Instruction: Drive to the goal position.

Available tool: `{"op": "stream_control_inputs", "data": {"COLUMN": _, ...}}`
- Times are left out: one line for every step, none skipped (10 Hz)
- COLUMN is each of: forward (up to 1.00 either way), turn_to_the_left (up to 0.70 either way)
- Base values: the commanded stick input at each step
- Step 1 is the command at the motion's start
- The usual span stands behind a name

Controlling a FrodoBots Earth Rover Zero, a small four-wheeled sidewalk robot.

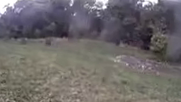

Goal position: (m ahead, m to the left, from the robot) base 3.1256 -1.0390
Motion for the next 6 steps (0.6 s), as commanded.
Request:
{"op": "stream_control_inputs", "data": {"forward": 0.45, "turn_to_the_left": 0.19}}
{"op": "stream_control_inputs", "data": {"forward": 0.45, "turn_to_the_left": 0.26}}
{"op": "stream_control_inputs", "data": {"forward": 0.45, "turn_to_the_left": 0.27}}
{"op": "stream_control_inputs", "data": {"forward": 0.45, "turn_to_the_left": 0.27}}
{"op": "stream_control_inputs", "data": {"forward": 0.45, "turn_to_the_left": 0.27}}
{"op": "stream_control_inputs", "data": {"forward": 0.45, "turn_to_the_left": 0.27}}
